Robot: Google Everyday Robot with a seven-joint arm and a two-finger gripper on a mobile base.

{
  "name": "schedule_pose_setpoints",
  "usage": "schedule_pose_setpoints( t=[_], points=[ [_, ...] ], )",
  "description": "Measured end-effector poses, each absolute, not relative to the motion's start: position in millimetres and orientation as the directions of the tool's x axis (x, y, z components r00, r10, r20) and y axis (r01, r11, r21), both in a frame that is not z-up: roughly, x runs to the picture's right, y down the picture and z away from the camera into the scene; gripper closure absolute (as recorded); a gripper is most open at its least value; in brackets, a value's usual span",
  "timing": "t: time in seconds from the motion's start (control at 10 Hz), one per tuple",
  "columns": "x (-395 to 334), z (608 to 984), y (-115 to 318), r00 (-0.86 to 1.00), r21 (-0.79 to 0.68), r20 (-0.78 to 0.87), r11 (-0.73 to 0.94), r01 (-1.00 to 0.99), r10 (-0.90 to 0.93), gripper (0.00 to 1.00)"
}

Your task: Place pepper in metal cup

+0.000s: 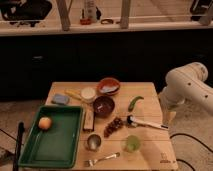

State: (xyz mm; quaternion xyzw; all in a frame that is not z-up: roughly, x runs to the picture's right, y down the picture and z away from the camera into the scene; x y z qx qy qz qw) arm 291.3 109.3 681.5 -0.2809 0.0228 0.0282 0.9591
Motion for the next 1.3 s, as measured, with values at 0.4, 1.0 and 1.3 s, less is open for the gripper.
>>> schedule_pose_setpoints(
  t=[0.4,1.0,1.3],
  points=[
    [291.3,681.5,109.3,0.997,-0.537,-0.06,0.841,-0.067,0.041,0.2],
    [291.3,681.5,109.3,0.997,-0.538,-0.06,0.841,-0.067,0.041,0.2],
    [291.3,681.5,109.3,0.997,-0.537,-0.06,0.841,-0.067,0.041,0.2]
  ],
)
